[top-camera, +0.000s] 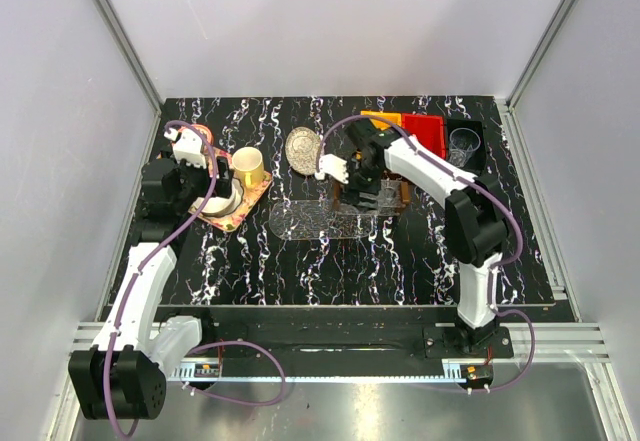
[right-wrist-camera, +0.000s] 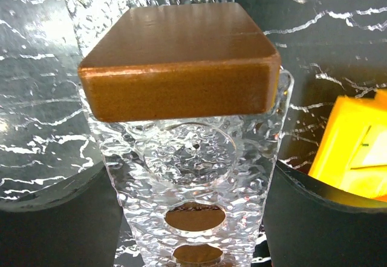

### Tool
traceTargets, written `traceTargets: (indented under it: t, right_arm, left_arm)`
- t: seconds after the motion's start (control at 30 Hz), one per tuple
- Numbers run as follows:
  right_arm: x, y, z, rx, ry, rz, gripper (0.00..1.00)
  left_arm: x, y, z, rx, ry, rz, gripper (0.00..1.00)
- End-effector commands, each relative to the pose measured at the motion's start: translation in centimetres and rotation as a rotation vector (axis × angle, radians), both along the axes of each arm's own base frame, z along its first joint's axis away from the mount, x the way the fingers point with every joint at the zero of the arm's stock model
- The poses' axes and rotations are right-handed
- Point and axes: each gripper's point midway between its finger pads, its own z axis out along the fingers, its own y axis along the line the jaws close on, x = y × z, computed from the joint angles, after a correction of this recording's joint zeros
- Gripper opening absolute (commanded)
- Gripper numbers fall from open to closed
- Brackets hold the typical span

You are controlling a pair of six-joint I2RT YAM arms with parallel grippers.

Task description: Prepare toiletry sets of a toothbrush and toothpaste on the tray

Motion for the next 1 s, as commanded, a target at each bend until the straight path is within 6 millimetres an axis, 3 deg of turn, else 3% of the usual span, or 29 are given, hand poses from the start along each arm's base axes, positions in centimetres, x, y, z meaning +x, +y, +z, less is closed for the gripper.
traceTargets:
  t: [0.0,0.37,0.63,0.97]
  right_arm:
    - [-0.5,2.0,0.9,-0.027,0.027,-0.021,0.57]
    - [-1.7,5.8,-0.2,-0.073,0.093,-0.007,0.57]
    - [-2.4,7.1,-1.7,-0.108,0.113,-0.020,0.56]
    - [-2.2,8.8,-1.9,-0.112,0.092,-0.025,0.54]
  left_arm:
    - [1.1,0.7,3.0,0.024,-0.108,0.029,0.99]
    - [1.1,1.4,2.8,0.051,-0.121,0.063,0.99]
    - [1.1,1.9,2.6,0.070,-0.121,0.085,0.99]
    - [1.0,2.2,2.2,0.078,-0.112,0.095,0.99]
